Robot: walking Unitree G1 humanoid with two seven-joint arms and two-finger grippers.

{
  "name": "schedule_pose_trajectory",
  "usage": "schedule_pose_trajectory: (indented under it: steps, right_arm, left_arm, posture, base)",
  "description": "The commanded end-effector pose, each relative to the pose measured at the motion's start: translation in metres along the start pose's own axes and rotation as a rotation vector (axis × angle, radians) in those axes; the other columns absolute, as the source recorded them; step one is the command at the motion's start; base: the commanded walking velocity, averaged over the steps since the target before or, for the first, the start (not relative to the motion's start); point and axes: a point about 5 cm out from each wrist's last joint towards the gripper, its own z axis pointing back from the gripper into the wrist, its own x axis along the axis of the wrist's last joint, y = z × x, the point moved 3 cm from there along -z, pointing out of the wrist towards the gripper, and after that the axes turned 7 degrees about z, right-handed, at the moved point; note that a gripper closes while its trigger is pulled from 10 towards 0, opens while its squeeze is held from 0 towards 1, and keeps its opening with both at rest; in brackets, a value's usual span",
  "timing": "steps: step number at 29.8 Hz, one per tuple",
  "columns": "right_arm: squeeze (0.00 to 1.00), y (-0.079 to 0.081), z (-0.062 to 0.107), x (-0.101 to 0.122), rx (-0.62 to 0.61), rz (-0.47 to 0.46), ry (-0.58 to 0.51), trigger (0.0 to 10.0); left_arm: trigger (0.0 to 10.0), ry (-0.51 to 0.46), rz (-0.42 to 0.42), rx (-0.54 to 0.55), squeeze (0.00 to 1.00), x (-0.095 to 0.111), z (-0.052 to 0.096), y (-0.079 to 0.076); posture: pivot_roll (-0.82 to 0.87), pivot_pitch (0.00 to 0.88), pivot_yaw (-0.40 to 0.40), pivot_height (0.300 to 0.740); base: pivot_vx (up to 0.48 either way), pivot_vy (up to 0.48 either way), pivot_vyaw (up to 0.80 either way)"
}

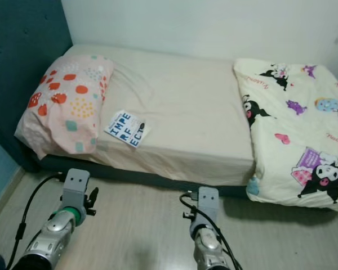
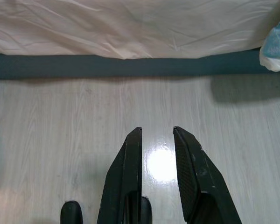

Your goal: Clean up the room

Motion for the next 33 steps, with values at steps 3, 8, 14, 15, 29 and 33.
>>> schedule_pose_trajectory:
  steps: [3, 8, 14, 15, 29, 33]
  right_arm:
    - [0.00, -0.008, 0.002, -0.007, -0.026, 0.001, 0.012, 10.0]
    - [0.00, -0.001, 0.001, 0.003, -0.007, -0.032, -0.029, 10.0]
    - [0.00, 0.016, 0.002, 0.005, 0.028, -0.024, -0.028, 10.0]
    - [0.00, 0.016, 0.002, 0.005, 0.028, -0.024, -0.028, 10.0]
    - [0.00, 0.011, -0.002, 0.004, 0.090, 0.056, 0.007, 10.0]
    - [0.00, 0.001, -0.002, 0.000, 0.066, 0.078, 0.020, 10.0]
  left_arm:
    - [10.0, 0.026, -0.010, -0.016, 0.00, -0.005, -0.002, -0.006]
    - [10.0, 0.003, 0.066, -0.037, 0.00, 0.009, -0.006, -0.014]
    - [10.0, -0.028, 0.021, -0.045, 0.00, 0.014, -0.007, -0.010]
    - [10.0, -0.028, 0.021, -0.045, 0.00, 0.014, -0.007, -0.010]
    - [10.0, -0.028, 0.031, -0.014, 0.00, 0.008, -0.004, -0.013]
    - [10.0, -0.015, 0.012, -0.031, 0.00, 0.006, -0.005, -0.020]
  posture:
    - [0.00, 0.032, 0.041, 0.740]
    - [0.02, 0.033, 0.060, 0.740]
    - [0.01, 0.032, 0.069, 0.740]
    - [0.01, 0.032, 0.069, 0.740]
    - [0.01, 0.021, 0.054, 0.740]
    - [0.01, 0.016, 0.043, 0.740]
  base:
    - [0.000, 0.000, 0.00]
    - [0.000, 0.000, -0.75]
    - [0.000, 0.000, -0.09]
    - [0.000, 0.000, 0.00]
    - [0.000, 0.000, 0.00]
    - [0.000, -0.360, 0.00]
